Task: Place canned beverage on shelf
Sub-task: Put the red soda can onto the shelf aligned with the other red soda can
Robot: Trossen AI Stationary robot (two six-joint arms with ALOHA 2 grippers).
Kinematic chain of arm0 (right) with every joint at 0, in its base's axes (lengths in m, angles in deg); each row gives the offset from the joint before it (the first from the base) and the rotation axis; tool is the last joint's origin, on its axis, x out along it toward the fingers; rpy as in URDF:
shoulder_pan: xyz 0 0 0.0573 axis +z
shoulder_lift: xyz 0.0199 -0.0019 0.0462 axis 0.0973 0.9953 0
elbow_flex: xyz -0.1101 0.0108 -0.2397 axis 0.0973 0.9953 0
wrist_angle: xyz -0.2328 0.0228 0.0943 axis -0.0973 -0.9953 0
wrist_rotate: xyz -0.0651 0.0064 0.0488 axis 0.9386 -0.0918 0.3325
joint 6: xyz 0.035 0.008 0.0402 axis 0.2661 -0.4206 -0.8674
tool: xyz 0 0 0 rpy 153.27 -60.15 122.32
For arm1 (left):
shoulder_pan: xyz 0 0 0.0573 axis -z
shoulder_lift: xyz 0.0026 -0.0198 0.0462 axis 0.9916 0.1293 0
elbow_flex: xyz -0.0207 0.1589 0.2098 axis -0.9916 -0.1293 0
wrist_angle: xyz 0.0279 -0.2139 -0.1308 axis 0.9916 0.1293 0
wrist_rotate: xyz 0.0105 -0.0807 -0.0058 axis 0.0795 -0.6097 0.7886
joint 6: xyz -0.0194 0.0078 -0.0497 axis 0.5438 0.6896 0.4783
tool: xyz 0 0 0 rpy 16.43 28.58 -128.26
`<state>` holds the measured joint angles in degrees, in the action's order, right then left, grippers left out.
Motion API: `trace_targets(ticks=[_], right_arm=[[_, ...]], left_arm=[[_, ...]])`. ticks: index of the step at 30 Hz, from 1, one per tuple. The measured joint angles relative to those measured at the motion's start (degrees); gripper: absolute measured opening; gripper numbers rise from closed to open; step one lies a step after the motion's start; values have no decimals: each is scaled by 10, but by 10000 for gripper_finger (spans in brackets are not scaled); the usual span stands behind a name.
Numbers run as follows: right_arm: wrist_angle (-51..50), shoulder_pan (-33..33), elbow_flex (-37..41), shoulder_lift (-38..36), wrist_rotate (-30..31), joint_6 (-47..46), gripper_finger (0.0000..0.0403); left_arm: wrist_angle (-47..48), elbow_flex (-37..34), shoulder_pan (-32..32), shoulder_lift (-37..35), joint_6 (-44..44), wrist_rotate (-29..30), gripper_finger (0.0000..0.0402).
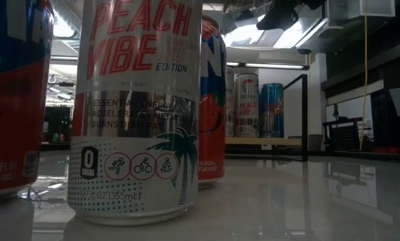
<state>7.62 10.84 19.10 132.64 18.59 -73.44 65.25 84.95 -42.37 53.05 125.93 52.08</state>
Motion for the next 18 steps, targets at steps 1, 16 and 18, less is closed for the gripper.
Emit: trace_targets(ticks=[1, 16, 18], right_arm=[[0, 0, 0, 0, 0, 0, 363], [0, 0, 0, 0, 0, 0, 363], [0, 0, 0, 0, 0, 0, 363]], left_arm=[[-1, 0, 0, 2, 0, 0, 353], [-3, 0, 6, 28, -11, -4, 353], [-3, -1, 6, 28, -11, -4, 353]])
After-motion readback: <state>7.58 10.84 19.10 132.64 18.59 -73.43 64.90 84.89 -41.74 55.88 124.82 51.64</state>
